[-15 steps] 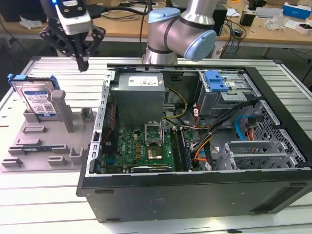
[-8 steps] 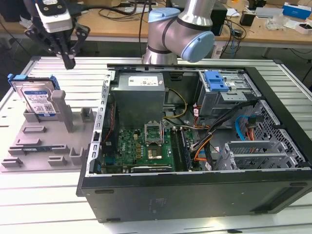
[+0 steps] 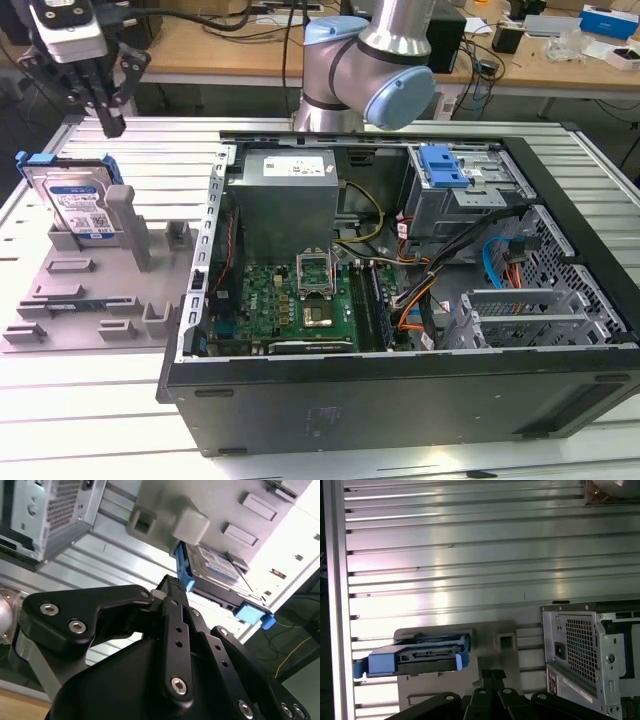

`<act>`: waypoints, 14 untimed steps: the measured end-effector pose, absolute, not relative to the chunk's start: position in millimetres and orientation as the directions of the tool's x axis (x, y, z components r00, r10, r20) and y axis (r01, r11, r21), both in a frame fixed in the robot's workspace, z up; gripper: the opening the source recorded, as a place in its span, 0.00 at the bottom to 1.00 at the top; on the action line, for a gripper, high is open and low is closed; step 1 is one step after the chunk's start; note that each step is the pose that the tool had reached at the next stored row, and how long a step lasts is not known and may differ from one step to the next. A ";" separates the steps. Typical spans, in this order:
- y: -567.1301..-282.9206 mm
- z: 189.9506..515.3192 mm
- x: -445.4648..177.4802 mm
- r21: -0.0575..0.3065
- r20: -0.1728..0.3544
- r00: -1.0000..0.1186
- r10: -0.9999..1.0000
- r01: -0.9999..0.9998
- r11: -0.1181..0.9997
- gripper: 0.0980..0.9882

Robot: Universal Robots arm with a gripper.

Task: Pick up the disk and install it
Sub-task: 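Reach for the disk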

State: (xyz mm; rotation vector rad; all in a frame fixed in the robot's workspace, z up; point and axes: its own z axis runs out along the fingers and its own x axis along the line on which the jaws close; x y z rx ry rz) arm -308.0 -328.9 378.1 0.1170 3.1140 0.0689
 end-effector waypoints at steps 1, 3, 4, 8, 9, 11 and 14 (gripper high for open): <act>-326.9 377.6 -313.5 0.045 -0.023 -0.997 0.075 0.074 0.996 0.01; -323.6 376.5 -323.5 0.045 -0.023 -0.997 0.075 0.074 0.996 0.01; -322.3 376.0 -327.8 0.045 -0.023 -0.997 0.075 0.074 0.996 0.01; -318.9 374.7 -344.2 0.045 -0.023 -0.997 0.075 0.074 0.996 0.01; -318.9 374.7 -344.2 0.045 -0.023 -0.997 0.075 0.074 0.996 0.01; -318.9 374.7 -344.2 0.045 -0.023 -0.997 0.075 0.074 0.996 0.01; -318.8 374.7 -344.2 0.045 -0.023 -0.997 0.075 0.074 0.996 0.01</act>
